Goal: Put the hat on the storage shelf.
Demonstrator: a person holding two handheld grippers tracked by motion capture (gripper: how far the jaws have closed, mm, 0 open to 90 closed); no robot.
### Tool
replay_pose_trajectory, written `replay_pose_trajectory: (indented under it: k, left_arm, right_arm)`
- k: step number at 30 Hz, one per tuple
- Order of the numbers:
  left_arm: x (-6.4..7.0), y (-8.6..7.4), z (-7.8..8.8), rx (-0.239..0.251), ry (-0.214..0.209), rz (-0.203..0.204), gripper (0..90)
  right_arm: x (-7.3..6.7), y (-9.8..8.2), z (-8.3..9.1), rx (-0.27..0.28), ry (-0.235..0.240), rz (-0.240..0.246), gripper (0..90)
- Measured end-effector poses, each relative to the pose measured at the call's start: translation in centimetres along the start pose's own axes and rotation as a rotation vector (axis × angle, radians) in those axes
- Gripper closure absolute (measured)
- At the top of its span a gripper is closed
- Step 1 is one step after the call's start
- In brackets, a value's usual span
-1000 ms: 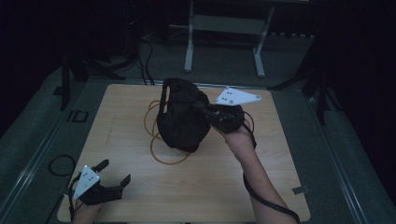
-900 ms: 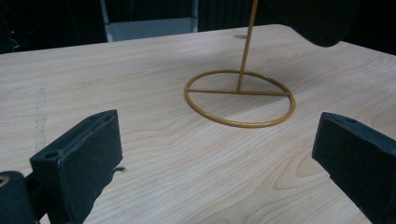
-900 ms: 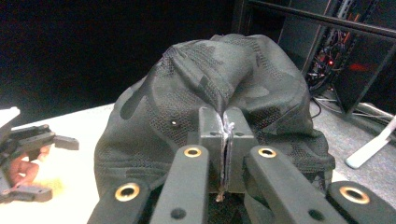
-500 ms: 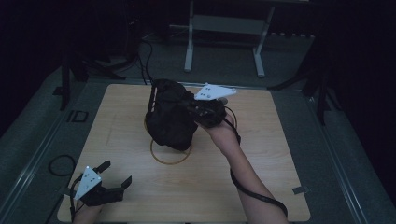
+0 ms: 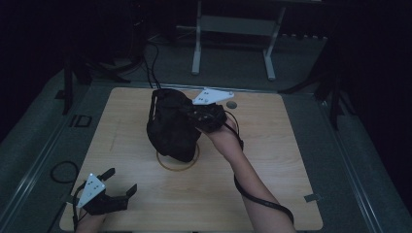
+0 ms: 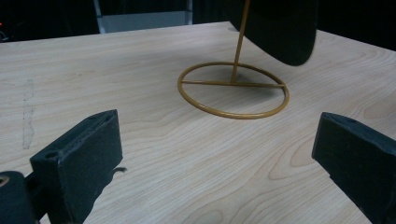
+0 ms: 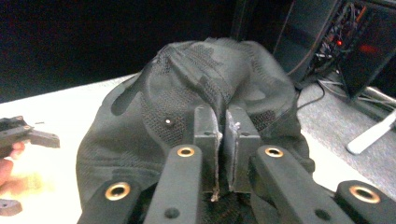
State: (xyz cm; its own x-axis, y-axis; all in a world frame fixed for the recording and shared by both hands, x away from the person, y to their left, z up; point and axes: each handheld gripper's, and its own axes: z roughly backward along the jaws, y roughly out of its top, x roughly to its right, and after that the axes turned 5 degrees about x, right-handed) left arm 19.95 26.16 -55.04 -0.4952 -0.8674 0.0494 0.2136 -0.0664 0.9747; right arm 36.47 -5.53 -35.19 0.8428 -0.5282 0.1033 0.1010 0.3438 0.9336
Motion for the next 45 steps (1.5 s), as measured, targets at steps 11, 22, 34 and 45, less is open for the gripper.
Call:
replay_pose_trajectory:
  k: [11,22,34,45]
  left_arm:
    - [0.0,-0.1,-0.1,-0.003,-0.007,-0.001,2.1]
    - [0.0,-0.2,-0.1,0.006,-0.008,0.010,2.1]
    - [0.0,-0.3,-0.2,0.008,-0.007,0.017,2.1]
    - [0.2,-0.3,-0.3,0.006,-0.007,0.021,2.1]
  right_arm:
    - [0.0,-0.6,-0.8,-0.016,0.017,-0.032,56.3]
    - [0.0,-0.7,-0.1,-0.001,0.054,-0.051,36.7]
    - [0.4,-1.6,1.3,0.029,0.128,-0.076,12.8]
    - [0.8,-3.4,3.0,0.047,0.087,-0.050,12.9]
